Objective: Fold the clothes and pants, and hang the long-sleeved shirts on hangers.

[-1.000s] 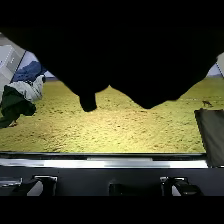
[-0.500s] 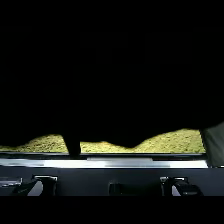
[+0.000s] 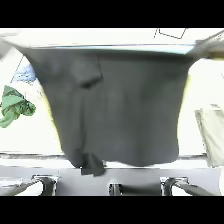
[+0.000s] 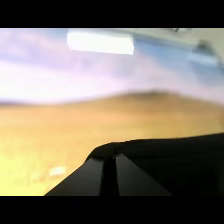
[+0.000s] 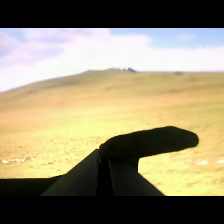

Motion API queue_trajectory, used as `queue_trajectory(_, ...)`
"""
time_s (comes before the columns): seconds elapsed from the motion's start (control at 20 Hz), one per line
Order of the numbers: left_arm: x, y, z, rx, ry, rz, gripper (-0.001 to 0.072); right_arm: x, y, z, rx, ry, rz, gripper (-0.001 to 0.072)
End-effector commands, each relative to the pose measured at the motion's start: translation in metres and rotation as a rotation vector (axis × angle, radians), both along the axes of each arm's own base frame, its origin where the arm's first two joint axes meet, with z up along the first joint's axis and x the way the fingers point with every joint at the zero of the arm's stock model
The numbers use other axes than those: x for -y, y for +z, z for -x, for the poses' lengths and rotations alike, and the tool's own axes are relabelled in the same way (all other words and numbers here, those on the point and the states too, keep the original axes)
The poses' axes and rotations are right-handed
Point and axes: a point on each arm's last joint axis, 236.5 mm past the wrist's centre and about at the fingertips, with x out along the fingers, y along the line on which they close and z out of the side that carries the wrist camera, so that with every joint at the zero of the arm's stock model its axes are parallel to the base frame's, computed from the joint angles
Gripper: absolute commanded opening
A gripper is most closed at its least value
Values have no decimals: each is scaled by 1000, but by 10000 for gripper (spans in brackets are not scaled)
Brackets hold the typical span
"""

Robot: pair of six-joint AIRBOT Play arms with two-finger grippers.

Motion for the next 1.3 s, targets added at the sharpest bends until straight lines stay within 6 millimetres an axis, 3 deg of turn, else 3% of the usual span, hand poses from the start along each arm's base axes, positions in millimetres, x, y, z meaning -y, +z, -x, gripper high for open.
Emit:
queue_trajectory(0.0,15,-163,-6,-367,-81,54,37,-37,-152,-27,-351,-78,-275,46)
queue_trajectory(0.1,21,-216,4,-564,-69,139,37,-67,-194,-21,-486,-57,-406,46)
queue_trajectory(0.15,24,-233,10,-638,-71,168,37,-76,-208,-17,-537,-50,-442,46)
queue_trajectory(0.25,29,-253,20,-740,-75,208,37,-82,-223,-9,-602,-45,-468,46)
queue_trajectory(0.35,30,-253,27,-775,-95,218,75,-77,-213,-11,-576,-28,-453,51)
queue_trajectory(0.4,25,-246,29,-777,-107,215,233,-68,-199,-13,-546,-23,-443,143)
queue_trajectory(0.45,15,-236,32,-782,-120,213,514,-51,-181,-12,-513,-18,-428,433)
queue_trajectory(0.5,0,-225,38,-802,-122,204,676,-31,-164,-5,-496,7,-400,624)
queue_trajectory(0.55,-19,-219,46,-832,-103,183,674,-6,-152,10,-507,-12,-382,604)
queue_trajectory(0.65,-65,-224,78,-944,-21,90,651,52,-143,67,-643,-86,-342,604)
queue_trajectory(0.75,-97,-244,119,-1051,54,-30,637,86,-145,122,-781,-130,-328,604)
queue_trajectory(0.8,-100,-260,140,-1095,74,-49,572,96,-149,141,-808,-155,-332,604)
queue_trajectory(0.9,-75,-295,176,-1130,40,2,569,102,-162,170,-814,-207,-355,603)
queue_trajectory(1.0,-34,-322,200,-1110,-25,132,569,92,-182,194,-826,-192,-351,602)
queue_trajectory(1.1,-4,-337,210,-1096,-38,258,539,74,-198,212,-853,-163,-385,602)
queue_trajectory(1.15,3,-343,210,-1084,-24,296,502,69,-205,220,-875,-156,-396,602)
queue_trajectory(1.25,12,-346,205,-1049,-2,355,501,64,-212,229,-909,-149,-410,601)
